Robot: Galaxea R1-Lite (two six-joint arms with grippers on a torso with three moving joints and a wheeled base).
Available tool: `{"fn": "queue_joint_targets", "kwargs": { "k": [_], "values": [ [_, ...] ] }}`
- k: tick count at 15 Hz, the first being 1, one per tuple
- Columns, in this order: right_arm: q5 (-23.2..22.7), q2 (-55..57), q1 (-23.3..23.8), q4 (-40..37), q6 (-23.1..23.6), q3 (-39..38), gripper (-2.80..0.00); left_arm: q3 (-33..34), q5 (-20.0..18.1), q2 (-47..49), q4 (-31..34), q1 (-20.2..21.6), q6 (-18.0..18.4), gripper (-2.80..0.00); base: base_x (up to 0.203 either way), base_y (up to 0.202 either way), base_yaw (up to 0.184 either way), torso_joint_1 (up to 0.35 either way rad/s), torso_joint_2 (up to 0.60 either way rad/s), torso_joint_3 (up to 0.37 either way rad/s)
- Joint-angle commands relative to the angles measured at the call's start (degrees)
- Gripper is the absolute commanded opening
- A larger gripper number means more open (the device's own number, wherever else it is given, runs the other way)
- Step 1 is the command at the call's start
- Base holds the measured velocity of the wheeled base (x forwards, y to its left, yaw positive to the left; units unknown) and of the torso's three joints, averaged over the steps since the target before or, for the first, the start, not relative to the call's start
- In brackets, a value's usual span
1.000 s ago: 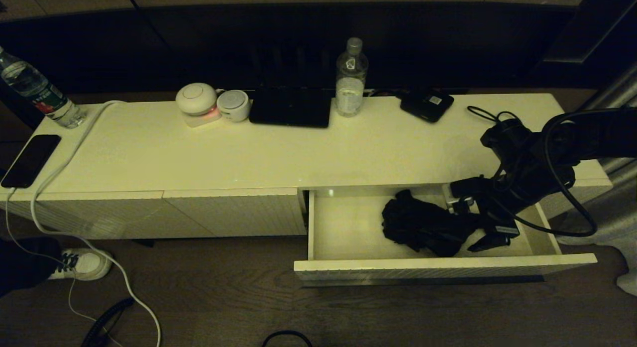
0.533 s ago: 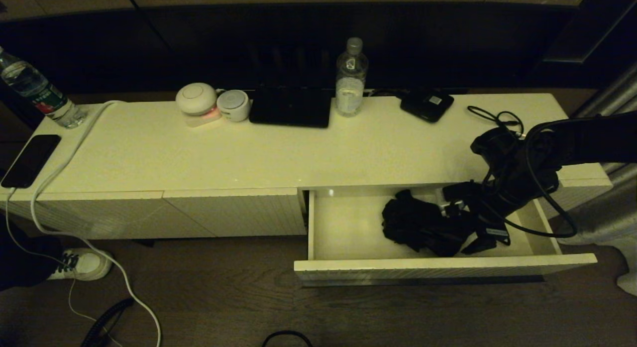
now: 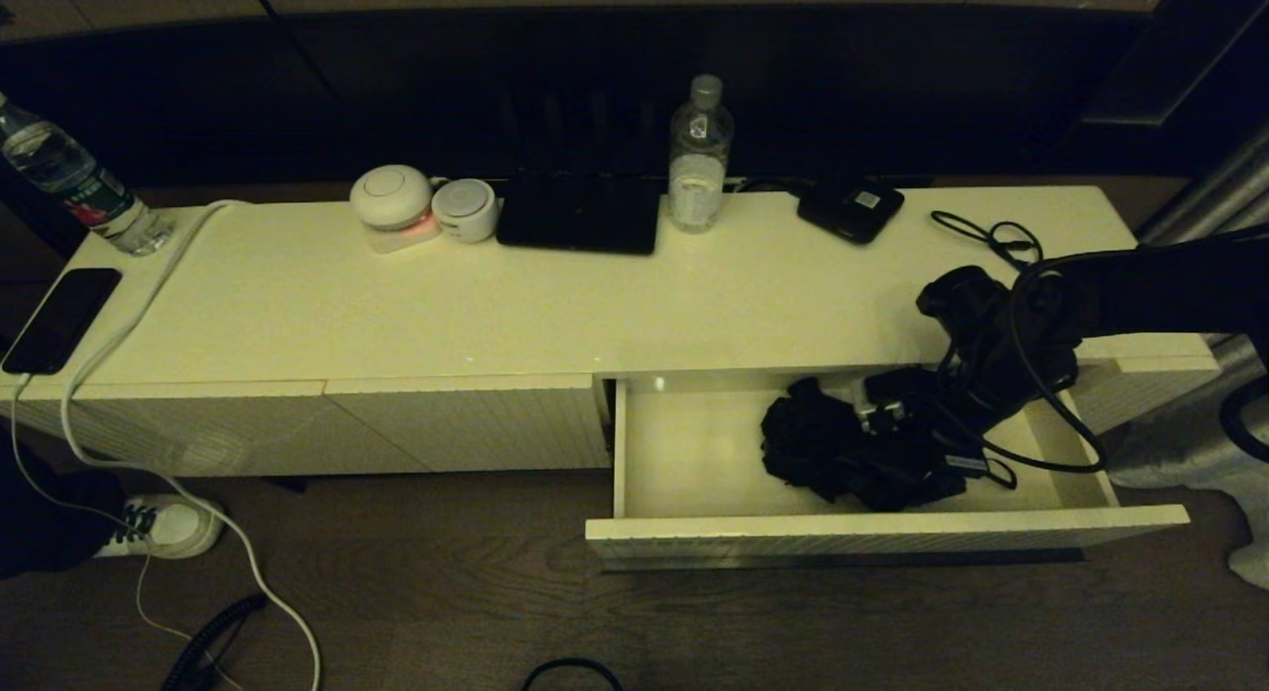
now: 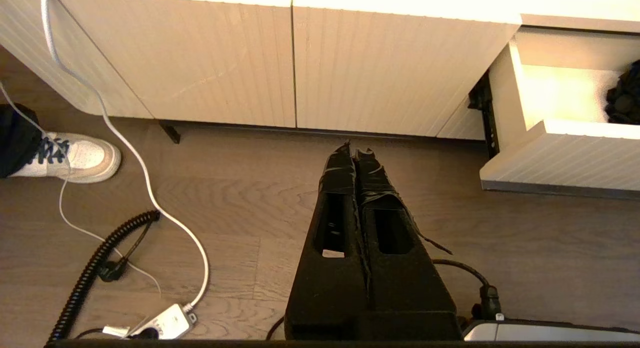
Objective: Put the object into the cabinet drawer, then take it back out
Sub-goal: Put the umbrella in the drawer
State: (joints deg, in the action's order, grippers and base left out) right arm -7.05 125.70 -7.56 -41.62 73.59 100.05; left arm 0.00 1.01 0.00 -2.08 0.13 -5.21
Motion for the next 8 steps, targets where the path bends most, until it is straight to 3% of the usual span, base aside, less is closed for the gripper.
{"fn": "queue_joint_targets", "kwargs": {
  "k": [1, 8],
  "values": [
    [-0.1, 1.3, -0.1, -0.3, 0.2, 0.0, 0.0, 0.0, 0.0, -0.1, 0.0, 0.0, -0.1, -2.8, 0.0, 0.0, 0.0, 0.0, 0.0, 0.0],
    [-0.1, 1.8, -0.2, -0.2, 0.2, -0.8, 0.0, 0.0, 0.0, -0.1, 0.0, 0.0, -0.1, -2.8, 0.0, 0.0, 0.0, 0.0, 0.0, 0.0]
  ]
}}
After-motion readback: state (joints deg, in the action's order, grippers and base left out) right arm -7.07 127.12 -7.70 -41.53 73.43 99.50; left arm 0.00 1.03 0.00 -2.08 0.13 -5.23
